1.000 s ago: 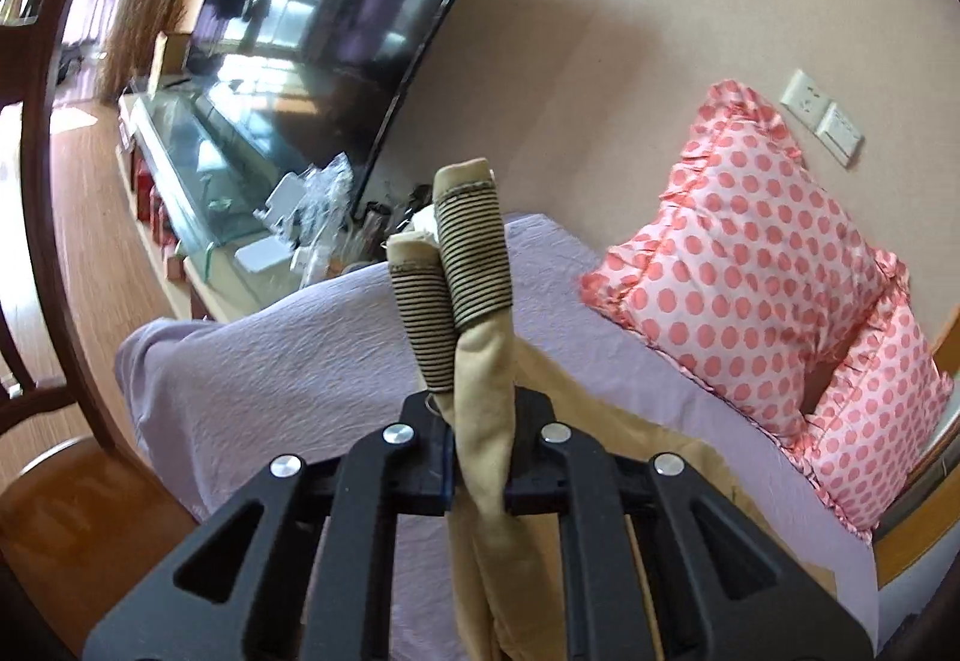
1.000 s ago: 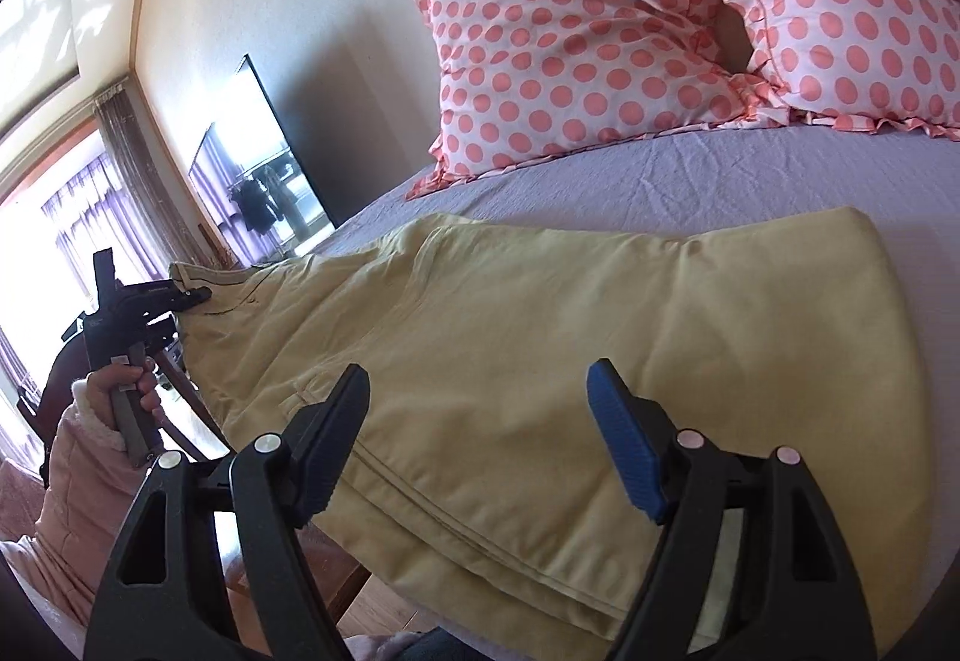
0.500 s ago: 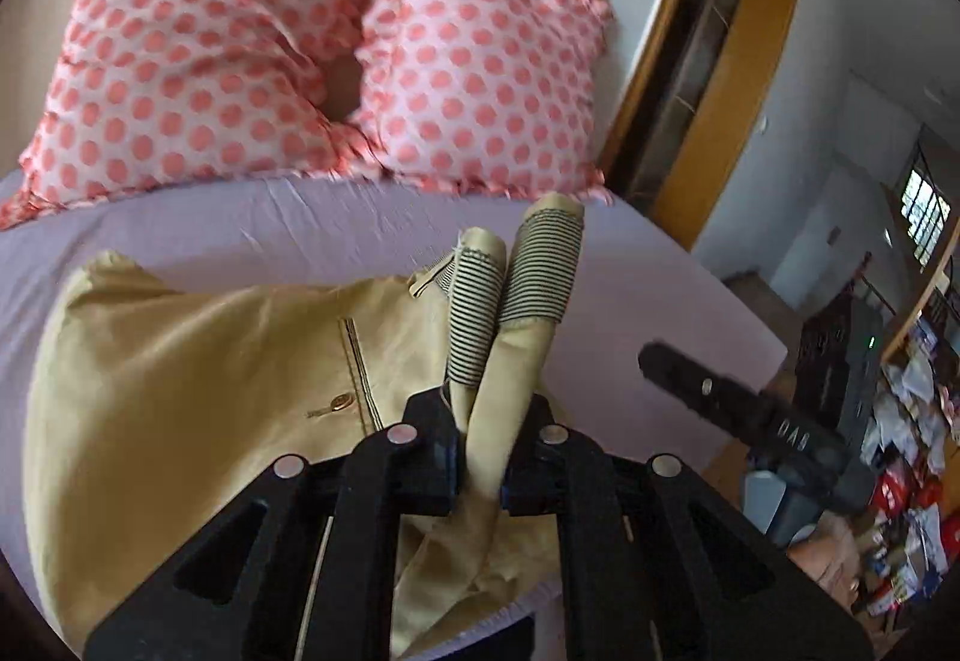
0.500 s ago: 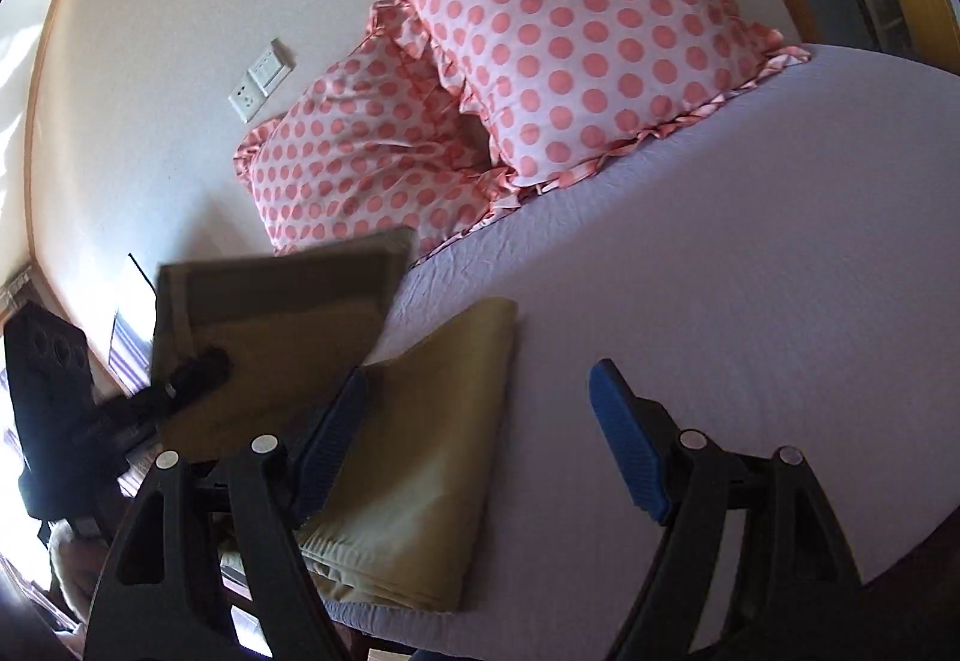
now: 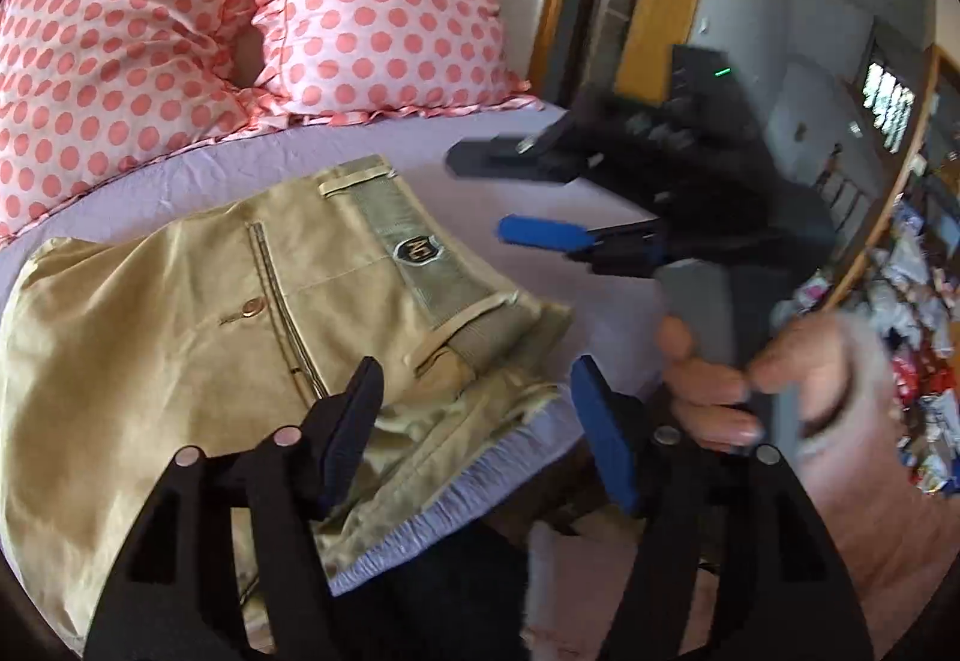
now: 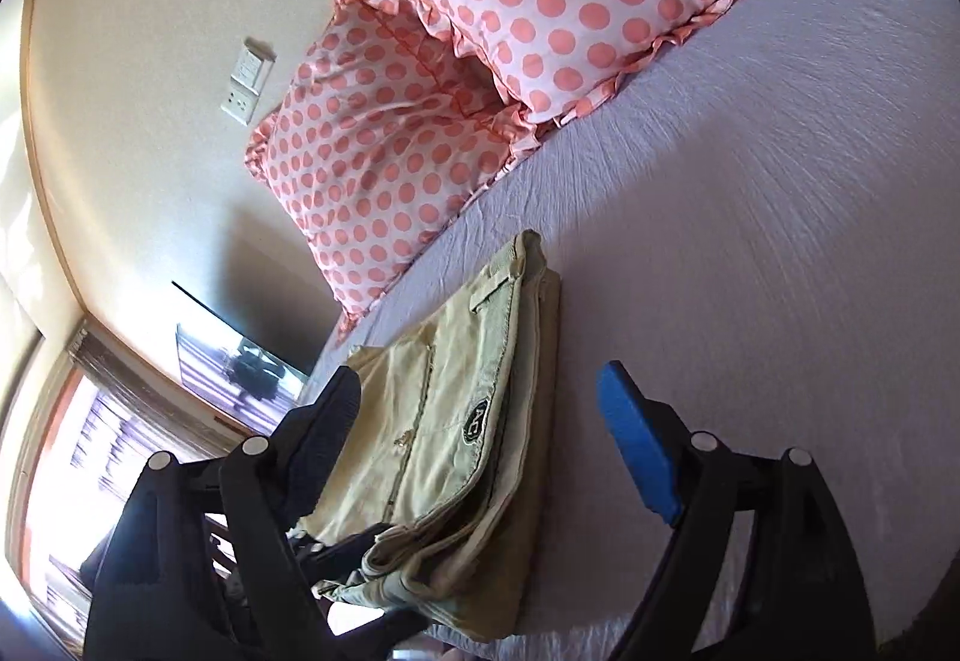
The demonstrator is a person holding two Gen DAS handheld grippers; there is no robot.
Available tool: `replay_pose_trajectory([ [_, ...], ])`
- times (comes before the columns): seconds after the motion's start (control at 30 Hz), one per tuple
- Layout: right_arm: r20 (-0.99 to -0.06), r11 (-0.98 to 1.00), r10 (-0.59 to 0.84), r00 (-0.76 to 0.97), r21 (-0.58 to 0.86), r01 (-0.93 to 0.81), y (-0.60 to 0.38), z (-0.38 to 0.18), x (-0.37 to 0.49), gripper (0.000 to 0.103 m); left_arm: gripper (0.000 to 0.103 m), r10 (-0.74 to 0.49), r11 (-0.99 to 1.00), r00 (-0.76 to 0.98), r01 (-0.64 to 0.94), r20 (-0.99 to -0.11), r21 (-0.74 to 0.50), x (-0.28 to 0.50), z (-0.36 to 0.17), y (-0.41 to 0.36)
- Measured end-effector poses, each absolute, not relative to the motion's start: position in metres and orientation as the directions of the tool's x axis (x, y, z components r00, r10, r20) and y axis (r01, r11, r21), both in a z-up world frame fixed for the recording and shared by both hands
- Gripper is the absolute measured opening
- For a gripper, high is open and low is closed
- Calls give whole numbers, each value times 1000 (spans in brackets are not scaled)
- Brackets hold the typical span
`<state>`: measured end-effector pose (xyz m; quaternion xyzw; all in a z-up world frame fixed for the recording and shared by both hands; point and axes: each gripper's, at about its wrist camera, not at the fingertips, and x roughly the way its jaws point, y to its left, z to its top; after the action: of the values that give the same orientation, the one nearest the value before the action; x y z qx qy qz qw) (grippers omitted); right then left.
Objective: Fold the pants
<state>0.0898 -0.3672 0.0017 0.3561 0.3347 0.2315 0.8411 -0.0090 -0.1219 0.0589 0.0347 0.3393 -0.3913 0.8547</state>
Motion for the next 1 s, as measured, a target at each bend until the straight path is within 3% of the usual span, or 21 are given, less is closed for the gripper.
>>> replay_pose_trajectory([
  [0.1,-448,672,640,624,721,-171,-352,-3,104,69,77,-699,680,452,661,-555,-318,-4,75,-68],
  [0.27,-519,727,602,607,670,-149,-343,-10,127,57,75,-462,885,635,280,-620,-373,58,73,49],
  [0.37,-523,718,636,567,671,-187,-333,-10,135,50,75,-442,881,604,155,-663,-447,98,58,97],
  [0.5,-528,722,639,559,661,-202,-327,-10,142,49,75,-514,844,486,140,-707,-517,129,33,112],
  [0.67,-545,715,656,522,669,-200,-325,-11,152,43,75,-602,784,454,180,-657,-594,153,27,107],
  [0.73,-527,676,699,484,707,-206,-326,-15,155,19,54,-608,777,440,163,-661,-607,163,24,106],
  [0.8,-480,617,745,463,760,-207,-331,-16,157,13,15,-610,777,441,166,-659,-608,164,24,107],
  [0.87,-445,586,764,467,781,-215,-334,-12,160,11,9,-643,751,437,198,-629,-630,165,31,109],
  [1.0,-387,566,770,508,782,-262,-332,12,179,9,8,-618,777,467,241,-633,-581,179,55,96],
])
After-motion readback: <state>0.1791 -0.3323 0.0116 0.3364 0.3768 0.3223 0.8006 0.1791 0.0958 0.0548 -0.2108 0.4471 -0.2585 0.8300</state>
